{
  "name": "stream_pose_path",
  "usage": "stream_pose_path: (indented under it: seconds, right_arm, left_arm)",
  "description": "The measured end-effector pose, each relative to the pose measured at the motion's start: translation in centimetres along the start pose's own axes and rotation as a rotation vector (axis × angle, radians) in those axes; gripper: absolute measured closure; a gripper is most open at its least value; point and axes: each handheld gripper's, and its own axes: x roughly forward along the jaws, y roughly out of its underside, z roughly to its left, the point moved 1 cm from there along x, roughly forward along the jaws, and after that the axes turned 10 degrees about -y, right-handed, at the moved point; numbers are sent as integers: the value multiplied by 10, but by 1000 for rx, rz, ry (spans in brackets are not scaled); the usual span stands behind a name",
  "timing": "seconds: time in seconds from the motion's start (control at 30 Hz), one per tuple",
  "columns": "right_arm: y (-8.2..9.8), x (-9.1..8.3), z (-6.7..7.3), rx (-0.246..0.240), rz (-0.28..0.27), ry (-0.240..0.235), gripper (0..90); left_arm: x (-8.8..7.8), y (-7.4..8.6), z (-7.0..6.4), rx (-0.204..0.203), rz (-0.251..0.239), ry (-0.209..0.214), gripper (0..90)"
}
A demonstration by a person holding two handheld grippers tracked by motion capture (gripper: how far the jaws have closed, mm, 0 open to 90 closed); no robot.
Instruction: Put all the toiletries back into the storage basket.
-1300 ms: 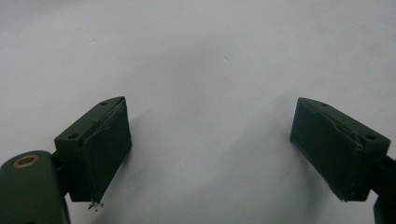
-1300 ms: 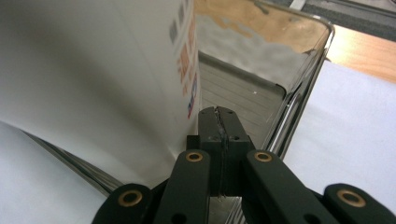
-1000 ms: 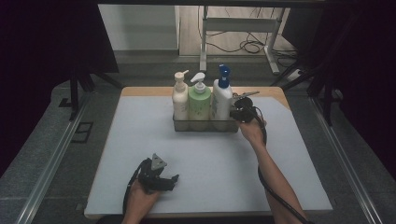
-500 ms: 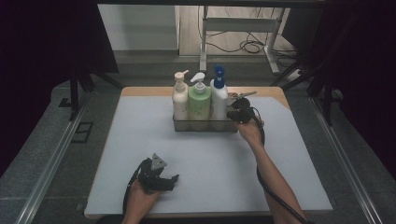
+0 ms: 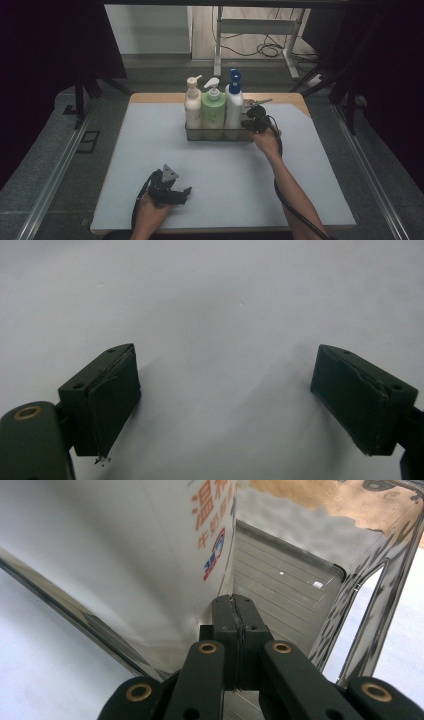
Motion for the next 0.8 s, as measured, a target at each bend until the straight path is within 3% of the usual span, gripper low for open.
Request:
stream_pose_path:
  seconds: [0.8]
  right_arm:
    - [0,-3,5,-23,12,-18,894]
  left_arm:
    - [0,0,0,-1,0,0,123]
